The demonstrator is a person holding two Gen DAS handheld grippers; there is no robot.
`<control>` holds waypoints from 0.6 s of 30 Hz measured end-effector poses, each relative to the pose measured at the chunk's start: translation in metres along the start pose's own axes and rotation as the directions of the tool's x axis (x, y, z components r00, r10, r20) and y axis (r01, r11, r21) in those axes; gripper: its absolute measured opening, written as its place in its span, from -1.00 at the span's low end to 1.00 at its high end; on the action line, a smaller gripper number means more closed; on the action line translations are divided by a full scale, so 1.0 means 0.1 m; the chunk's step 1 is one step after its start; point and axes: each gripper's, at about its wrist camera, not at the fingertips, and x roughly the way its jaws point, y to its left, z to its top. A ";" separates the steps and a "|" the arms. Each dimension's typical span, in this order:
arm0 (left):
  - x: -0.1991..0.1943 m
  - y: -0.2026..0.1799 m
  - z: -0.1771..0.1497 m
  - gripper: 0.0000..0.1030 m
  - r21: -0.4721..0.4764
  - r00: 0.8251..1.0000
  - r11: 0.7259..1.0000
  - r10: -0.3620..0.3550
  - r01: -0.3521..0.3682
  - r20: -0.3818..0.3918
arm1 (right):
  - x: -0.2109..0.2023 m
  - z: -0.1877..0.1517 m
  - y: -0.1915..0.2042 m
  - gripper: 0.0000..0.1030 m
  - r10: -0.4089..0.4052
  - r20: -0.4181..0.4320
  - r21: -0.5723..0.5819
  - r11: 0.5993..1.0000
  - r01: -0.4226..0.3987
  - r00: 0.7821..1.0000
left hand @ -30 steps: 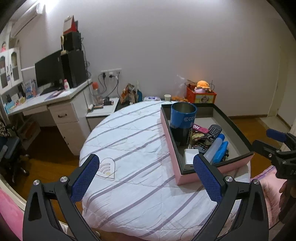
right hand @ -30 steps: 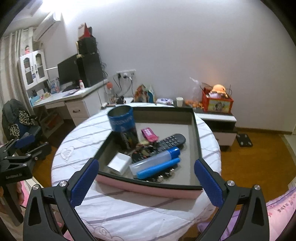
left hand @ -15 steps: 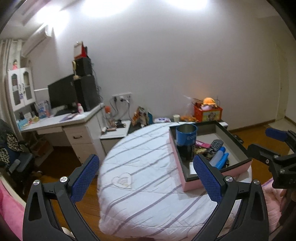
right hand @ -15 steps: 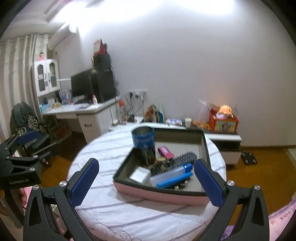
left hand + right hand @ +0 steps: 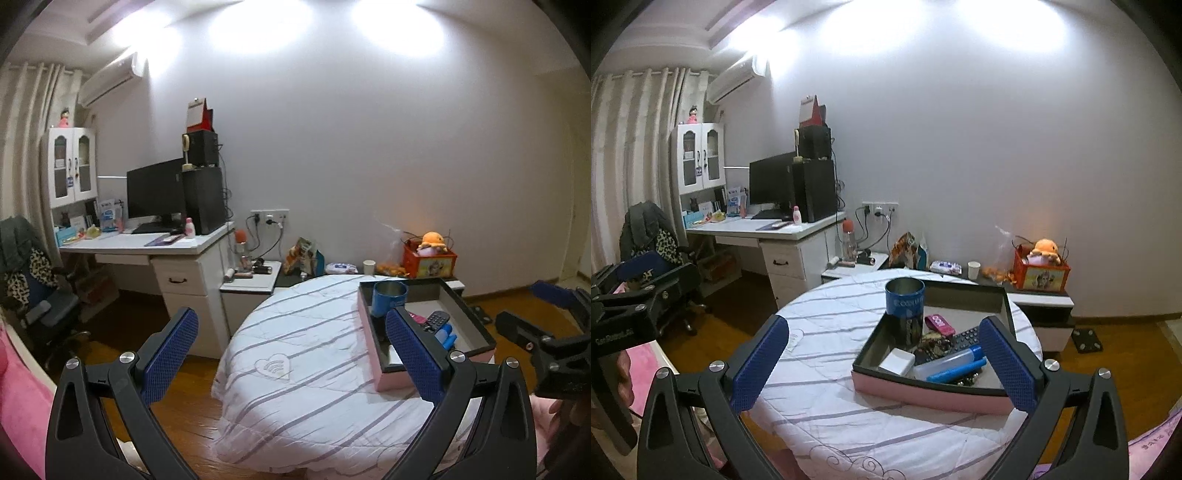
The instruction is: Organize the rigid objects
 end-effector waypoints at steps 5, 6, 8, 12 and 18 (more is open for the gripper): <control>-0.05 0.05 -0.01 0.99 -0.020 1.000 0.999 0.028 -0.027 0.005 | -0.04 -0.01 0.05 1.00 -0.001 0.007 -0.002 1.000 0.001 1.000; -0.05 0.05 -0.01 0.99 -0.020 1.000 0.999 0.027 -0.026 0.008 | -0.03 -0.01 0.05 1.00 0.000 0.005 -0.003 1.000 0.000 1.000; -0.06 0.04 -0.01 0.99 -0.015 1.000 1.000 0.017 -0.017 0.008 | -0.04 -0.01 0.05 1.00 -0.001 0.009 -0.001 1.000 0.001 1.000; -0.07 -0.01 -0.02 0.99 -0.001 1.000 1.000 -0.004 0.004 0.006 | -0.07 -0.02 0.05 1.00 -0.008 0.008 0.003 1.000 0.008 1.000; -0.08 -0.10 0.03 0.99 0.003 0.999 0.999 -0.041 0.041 0.022 | -0.12 0.00 -0.01 1.00 -0.030 0.008 0.011 0.999 0.030 1.000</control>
